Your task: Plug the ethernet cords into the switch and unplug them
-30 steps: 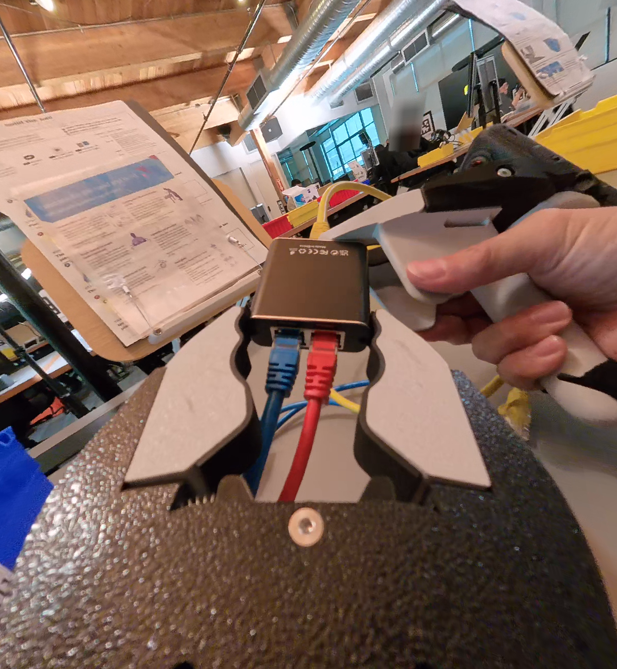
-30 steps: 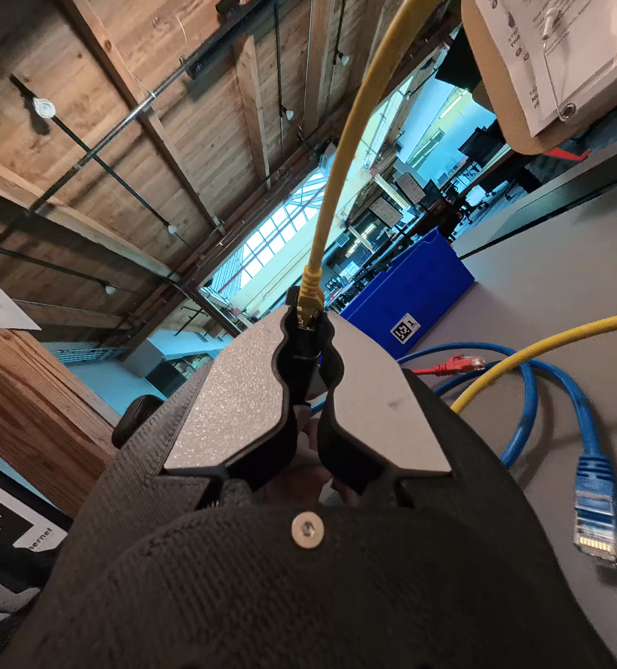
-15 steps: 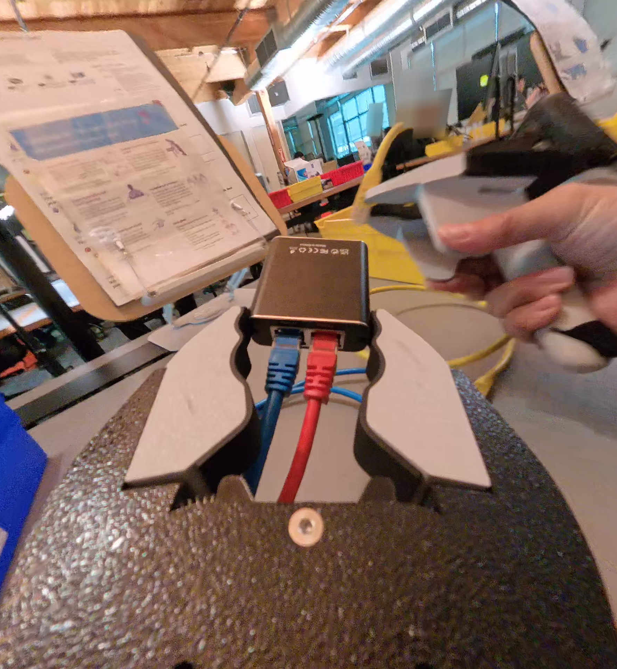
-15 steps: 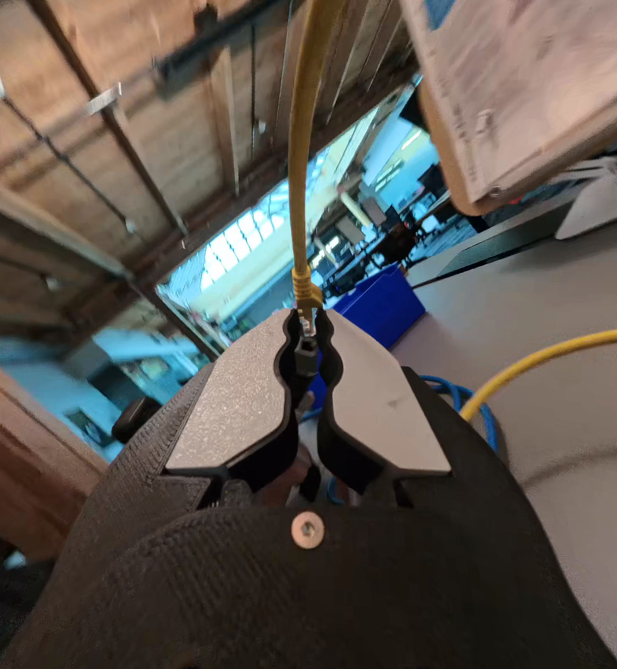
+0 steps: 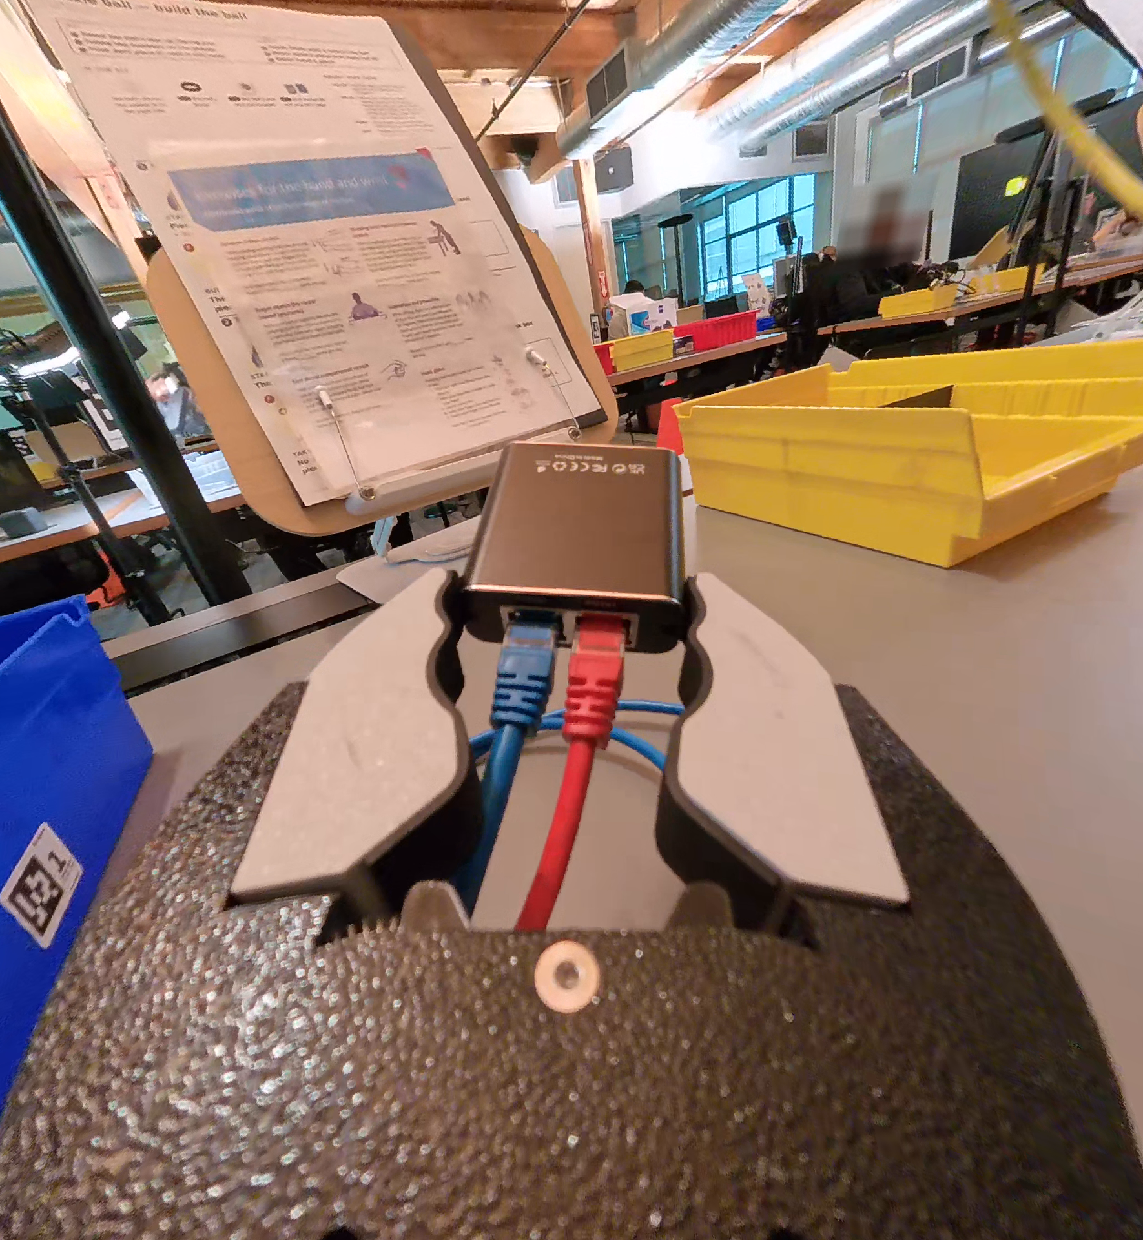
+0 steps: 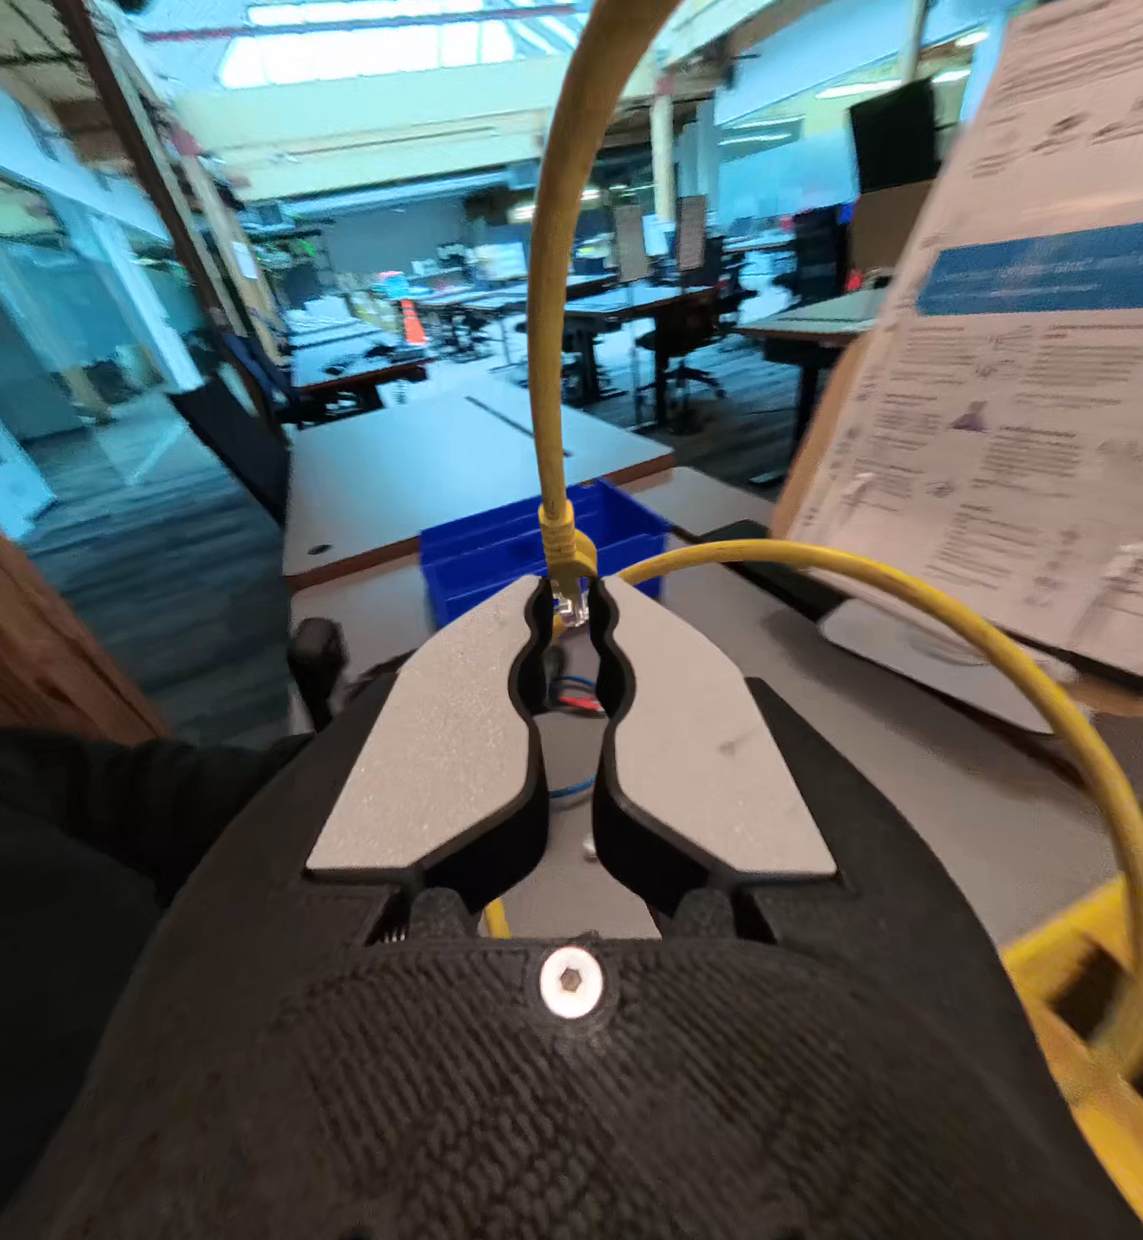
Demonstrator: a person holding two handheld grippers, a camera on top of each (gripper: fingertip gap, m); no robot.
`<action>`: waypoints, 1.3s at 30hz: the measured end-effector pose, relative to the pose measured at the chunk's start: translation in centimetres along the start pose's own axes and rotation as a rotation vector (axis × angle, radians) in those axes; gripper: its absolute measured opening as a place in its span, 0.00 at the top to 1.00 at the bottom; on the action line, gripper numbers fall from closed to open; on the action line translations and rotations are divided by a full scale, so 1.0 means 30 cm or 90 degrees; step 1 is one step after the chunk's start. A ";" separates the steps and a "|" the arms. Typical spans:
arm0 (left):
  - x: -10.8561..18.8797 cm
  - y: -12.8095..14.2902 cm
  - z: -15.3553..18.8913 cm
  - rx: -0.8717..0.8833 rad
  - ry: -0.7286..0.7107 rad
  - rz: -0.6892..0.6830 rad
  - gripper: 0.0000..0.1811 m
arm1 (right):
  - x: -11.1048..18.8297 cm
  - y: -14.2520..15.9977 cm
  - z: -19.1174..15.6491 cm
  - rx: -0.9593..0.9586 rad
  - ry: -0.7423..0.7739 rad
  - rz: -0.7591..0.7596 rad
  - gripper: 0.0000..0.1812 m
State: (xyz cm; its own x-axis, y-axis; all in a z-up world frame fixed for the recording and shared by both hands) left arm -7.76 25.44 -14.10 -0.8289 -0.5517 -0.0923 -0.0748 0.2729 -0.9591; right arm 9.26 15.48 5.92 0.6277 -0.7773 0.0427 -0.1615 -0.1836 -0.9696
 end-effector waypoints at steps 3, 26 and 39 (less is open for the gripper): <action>-0.003 -0.001 0.011 -0.004 0.011 0.001 0.66 | 0.057 -0.015 0.147 0.042 0.061 -0.042 0.94; -0.006 0.003 0.112 0.014 0.191 -0.010 0.66 | 0.332 0.581 0.532 -0.144 0.280 -0.480 0.53; 0.131 0.023 0.328 -0.069 0.614 -0.124 0.66 | -0.180 0.736 -0.168 0.282 -0.093 -0.323 0.48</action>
Point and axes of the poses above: each gripper's, where its closed fingertips meet, x back along the fingers, y out of its underside, z = x × y across the jaws, the point moved 1 cm from there along x, back along the fingers, and after that the axes turned 5 degrees about -x, right-handed, at the moved point
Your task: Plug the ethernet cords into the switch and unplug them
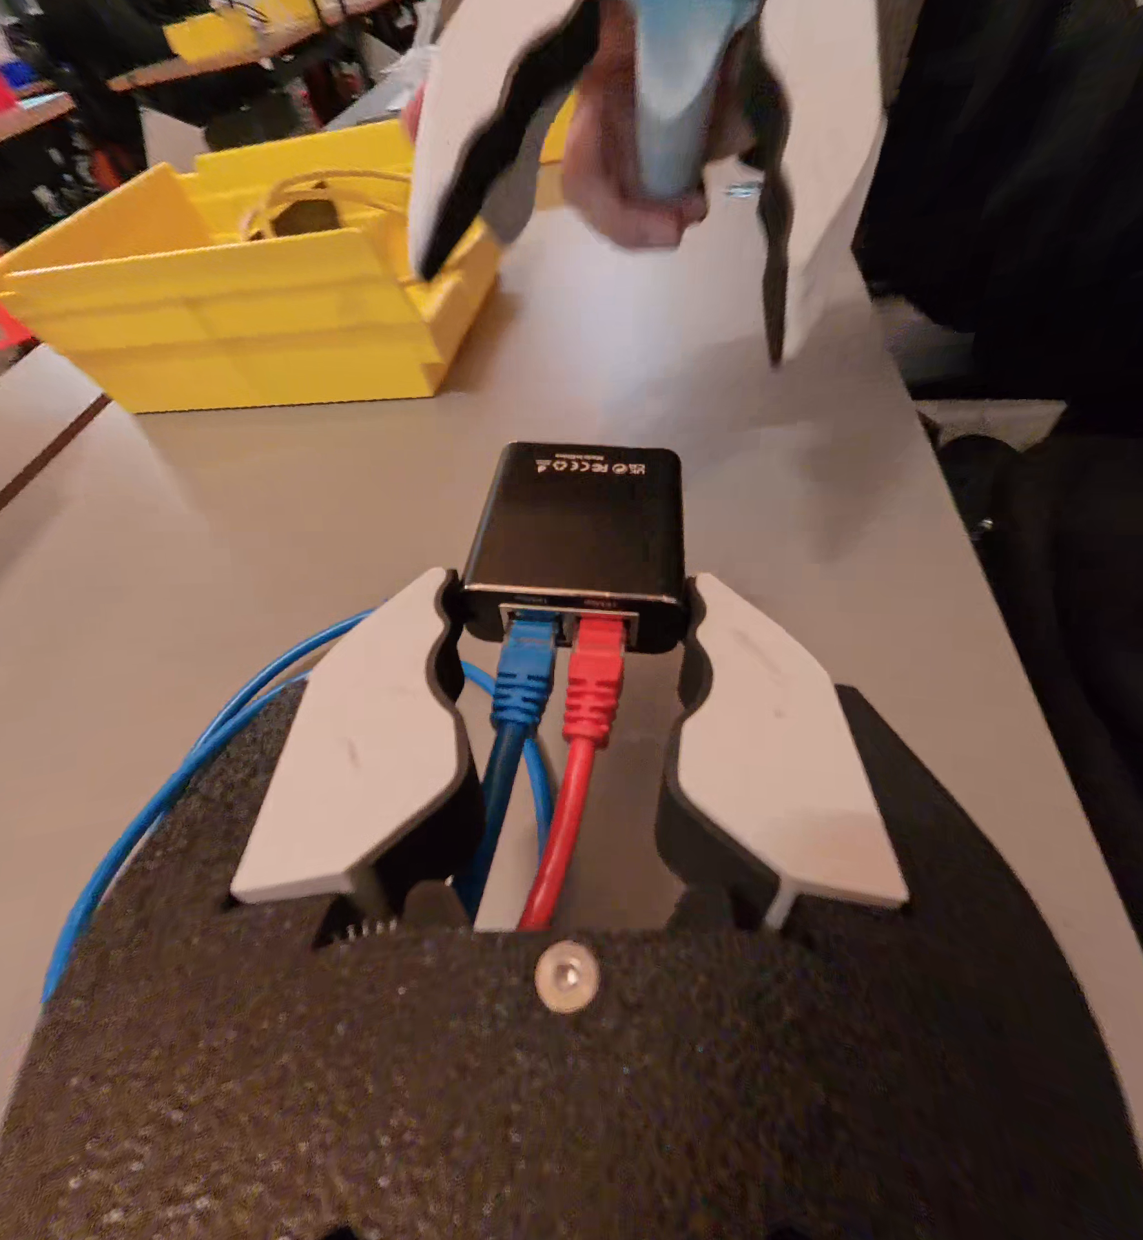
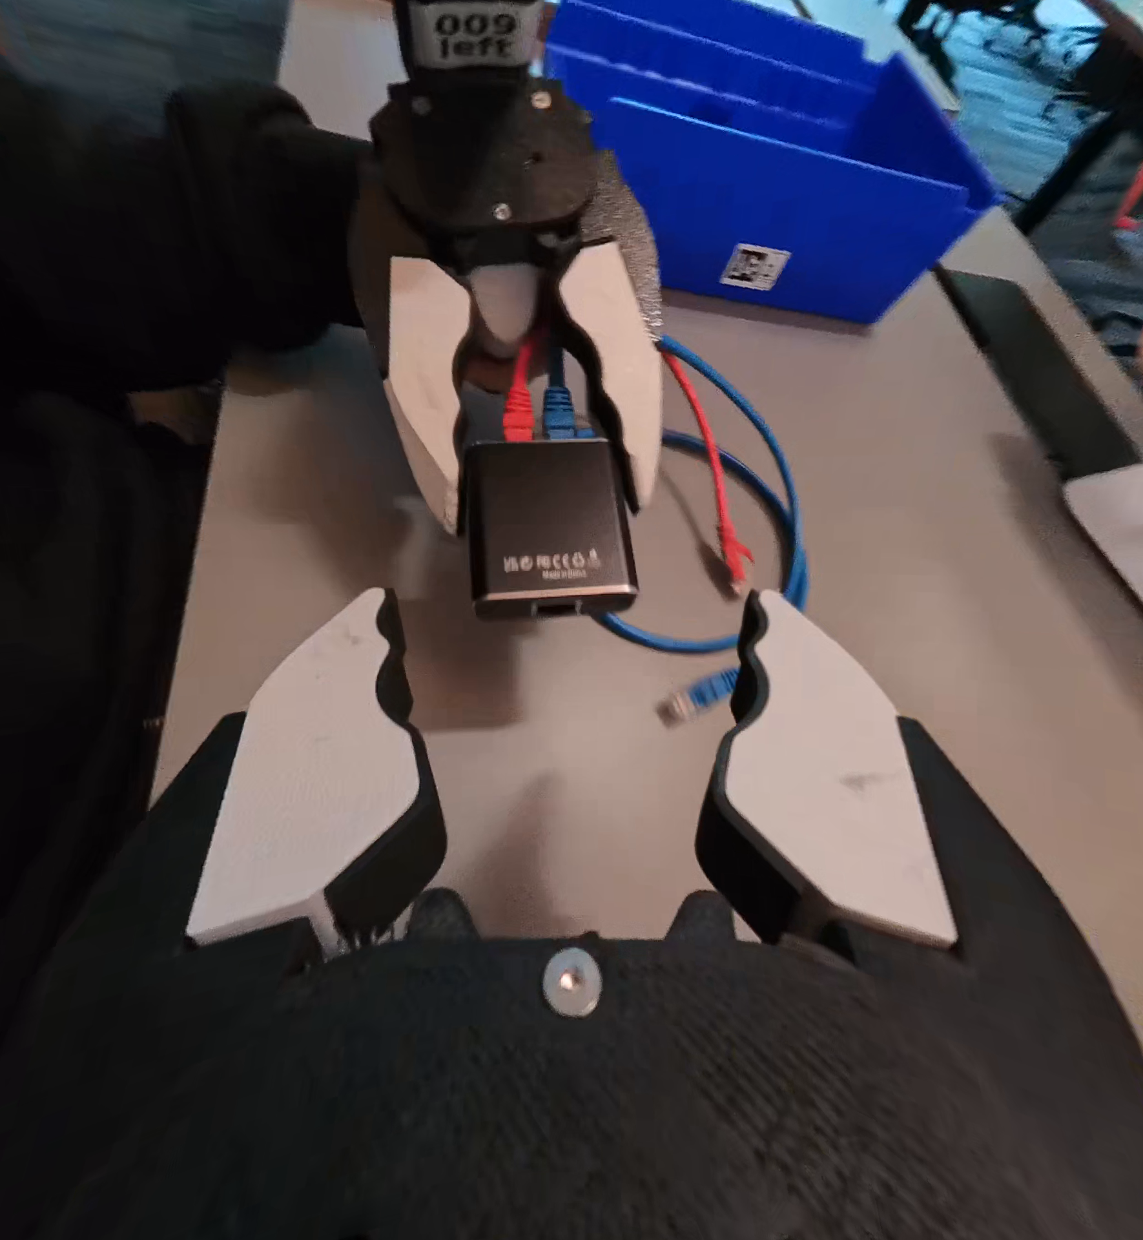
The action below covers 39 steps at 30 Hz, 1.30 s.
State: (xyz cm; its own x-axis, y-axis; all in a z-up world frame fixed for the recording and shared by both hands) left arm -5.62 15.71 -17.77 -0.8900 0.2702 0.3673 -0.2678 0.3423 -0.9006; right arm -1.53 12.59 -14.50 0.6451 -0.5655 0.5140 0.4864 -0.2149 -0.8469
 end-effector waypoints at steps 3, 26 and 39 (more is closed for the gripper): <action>0.015 -0.024 0.040 -0.024 0.040 0.010 0.66 | -0.079 0.015 -0.030 -0.012 -0.036 -0.008 0.49; 0.302 -0.195 -0.268 0.202 -0.494 0.310 0.60 | 0.027 -0.095 0.132 0.002 0.297 0.155 0.66; -0.091 -0.086 -0.097 0.904 0.165 0.477 0.85 | 0.007 0.045 0.155 -0.012 0.293 -0.051 0.78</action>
State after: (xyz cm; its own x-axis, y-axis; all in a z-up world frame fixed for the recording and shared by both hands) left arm -1.42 16.70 -15.78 -0.9270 0.1713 -0.3338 -0.0641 -0.9489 -0.3089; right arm 1.98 15.89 -14.89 0.2751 -0.8402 0.4673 0.5102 -0.2844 -0.8117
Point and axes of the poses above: each gripper's, where its closed fingertips meet, x back along the fingers, y out of its underside, z = x × y across the jaws, the point moved 1 cm from there along x, back along the fingers, and after that the axes turned 5 degrees about -x, right-handed, at the moved point
